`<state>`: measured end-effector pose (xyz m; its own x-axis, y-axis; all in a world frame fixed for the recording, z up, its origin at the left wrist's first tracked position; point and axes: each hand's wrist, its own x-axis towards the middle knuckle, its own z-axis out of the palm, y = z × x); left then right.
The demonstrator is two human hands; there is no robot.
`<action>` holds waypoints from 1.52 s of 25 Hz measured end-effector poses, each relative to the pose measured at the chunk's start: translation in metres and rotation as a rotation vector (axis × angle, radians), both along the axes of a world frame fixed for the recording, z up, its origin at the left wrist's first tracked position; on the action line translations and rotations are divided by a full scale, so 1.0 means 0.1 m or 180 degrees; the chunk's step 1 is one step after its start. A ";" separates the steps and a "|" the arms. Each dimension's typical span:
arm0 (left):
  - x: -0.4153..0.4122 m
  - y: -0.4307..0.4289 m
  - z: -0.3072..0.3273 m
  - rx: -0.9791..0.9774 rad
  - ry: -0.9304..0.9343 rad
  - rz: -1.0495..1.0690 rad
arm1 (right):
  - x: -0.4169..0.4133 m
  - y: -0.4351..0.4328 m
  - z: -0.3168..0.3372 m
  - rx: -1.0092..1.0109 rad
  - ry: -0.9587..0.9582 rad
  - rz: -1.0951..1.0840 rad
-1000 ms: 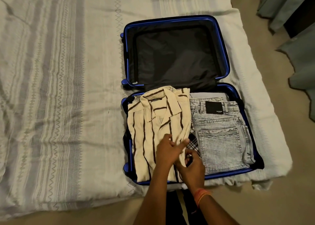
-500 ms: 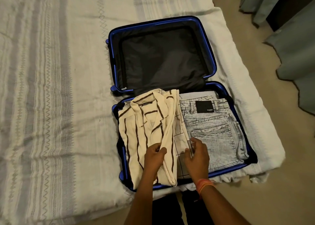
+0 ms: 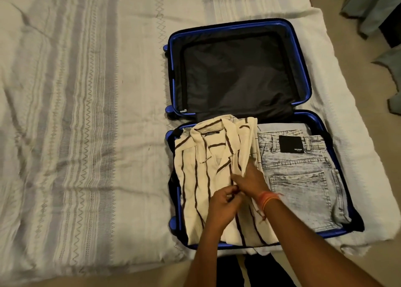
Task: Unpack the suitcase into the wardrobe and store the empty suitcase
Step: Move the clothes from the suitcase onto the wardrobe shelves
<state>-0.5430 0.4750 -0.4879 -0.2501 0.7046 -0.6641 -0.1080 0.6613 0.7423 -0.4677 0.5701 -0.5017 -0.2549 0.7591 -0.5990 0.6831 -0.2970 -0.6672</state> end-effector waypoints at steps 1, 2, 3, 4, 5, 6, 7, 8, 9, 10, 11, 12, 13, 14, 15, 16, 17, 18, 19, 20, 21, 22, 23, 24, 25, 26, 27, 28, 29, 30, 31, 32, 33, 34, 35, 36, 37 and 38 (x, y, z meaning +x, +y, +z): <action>-0.05 -0.03 -0.06 -0.0157 0.0188 0.0461 | -0.01 -0.01 0.02 0.0195 -0.0178 0.0175; -0.11 -0.06 -0.13 -0.0348 0.0366 0.0911 | 0.00 -0.03 0.02 0.0314 -0.0152 0.0236; -0.17 -0.09 -0.20 -0.0469 0.0467 0.1208 | 0.06 -0.05 0.03 0.0351 -0.0043 0.0248; -0.24 -0.10 -0.25 -0.0520 0.0541 0.1347 | 0.12 -0.04 0.04 0.0300 0.0130 0.0191; -0.30 -0.10 -0.32 -0.0535 0.0635 0.1321 | 0.21 -0.02 0.07 0.0202 0.0346 0.0049; -0.35 -0.09 -0.39 -0.0525 0.0779 0.1205 | 0.33 0.03 0.09 0.0120 0.0555 -0.0169; -0.38 -0.06 -0.45 -0.0551 0.0985 0.1045 | 0.47 0.09 0.13 0.0078 0.0702 -0.0400; -0.39 -0.02 -0.51 -0.0619 0.1179 0.0889 | 0.62 0.16 0.20 0.0048 0.0782 -0.0578; -0.39 0.01 -0.57 -0.0715 0.1334 0.0774 | 0.75 0.22 0.27 -0.0011 0.0810 -0.0677; -0.38 0.03 -0.61 -0.0831 0.1390 0.0699 | 0.85 0.28 0.35 -0.0090 0.0833 -0.0730; -0.37 0.06 -0.65 -0.0935 0.1345 0.0665 | 0.92 0.31 0.42 -0.0189 0.0843 -0.0770; -0.37 0.08 -0.67 -0.0983 0.1231 0.0693 | 0.94 0.34 0.46 -0.0305 0.0874 -0.0802; -0.37 0.10 -0.71 -0.0983 0.1050 0.0760 | 0.94 0.36 0.46 -0.0413 0.0889 -0.0843; -0.40 0.10 -0.74 -0.0946 0.0810 0.0898 | 0.92 0.37 0.45 -0.0502 0.0902 -0.0900; -0.43 0.10 -0.77 -0.0884 0.0514 0.1106 | 0.91 0.39 0.40 -0.0567 0.0896 -0.0979; -0.48 0.08 -0.81 -0.0829 0.0144 0.1329 | 0.88 0.40 0.38 -0.0647 0.0907 -0.1084; -0.52 0.07 -0.82 -0.0797 -0.0234 0.1509 | 0.87 0.42 0.35 -0.0733 0.0958 -0.1187; -0.57 0.07 -0.84 -0.0804 -0.0558 0.1634 | 0.86 0.44 0.34 -0.0805 0.1043 -0.1261; -0.61 0.06 -0.85 -0.0824 -0.0779 0.1667 | 0.87 0.46 0.32 -0.0882 0.1154 -0.1308; -0.64 0.07 -0.85 -0.0792 -0.0908 0.1667 | 0.88 0.49 0.31 -0.0965 0.1261 -0.1355; -0.67 0.10 -0.83 -0.0751 -0.0967 0.1672 | 0.89 0.53 0.31 -0.1024 0.1319 -0.1383; -0.69 0.12 -0.82 -0.0707 -0.1052 0.1725 | 0.89 0.57 0.32 -0.1032 0.1343 -0.1371; -0.71 0.15 -0.80 -0.0715 -0.1192 0.1799 | 0.88 0.60 0.32 -0.0992 0.1316 -0.1305; -0.74 0.17 -0.78 -0.0754 -0.1377 0.1863 | 0.85 0.64 0.32 -0.0922 0.1266 -0.1196; -0.77 0.20 -0.75 -0.0785 -0.1551 0.1877 | 0.81 0.67 0.33 -0.0839 0.1185 -0.1047; -0.79 0.21 -0.73 -0.0767 -0.1684 0.1849 | 0.78 0.70 0.33 -0.0712 0.1106 -0.0878; -0.81 0.23 -0.70 -0.0735 -0.1769 0.1784 | 0.74 0.72 0.35 -0.0502 0.1018 -0.0672; -0.82 0.24 -0.69 -0.0699 -0.1811 0.1732 | 0.71 0.75 0.37 -0.0256 0.0946 -0.0386; -0.83 0.25 -0.67 -0.0658 -0.1813 0.1671 | 0.67 0.76 0.40 -0.0004 0.0863 -0.0053; -0.84 0.26 -0.64 -0.0630 -0.1792 0.1603 | 0.65 0.77 0.40 0.0270 0.0726 0.0285; -0.85 0.25 -0.63 -0.0611 -0.1749 0.1543 | 0.62 0.77 0.40 0.0481 0.0619 0.0574; -0.85 0.26 -0.63 -0.0563 -0.1694 0.1490 | 0.61 0.77 0.38 0.0587 0.0521 0.0748; -0.85 0.27 -0.58 -0.0464 -0.1565 0.1440 | 0.60 0.77 0.36 0.0646 0.0427 0.0846; -0.86 0.30 -0.51 -0.0353 -0.1346 0.1379 | 0.59 0.77 0.36 0.0701 0.0338 0.0936; -0.88 0.34 -0.42 -0.0222 -0.1054 0.1291 | 0.57 0.77 0.37 0.0717 0.0225 0.1020; -0.90 0.37 -0.33 -0.0093 -0.0713 0.1164 | 0.55 0.78 0.39 0.0712 0.0119 0.1059; -0.91 0.42 -0.22 0.0038 -0.0365 0.0979 | 0.57 0.77 0.44 0.0692 0.0065 0.1016; -0.91 0.49 -0.08 0.0194 -0.0004 0.0754 | 0.62 0.75 0.52 0.0704 0.0078 0.0909</action>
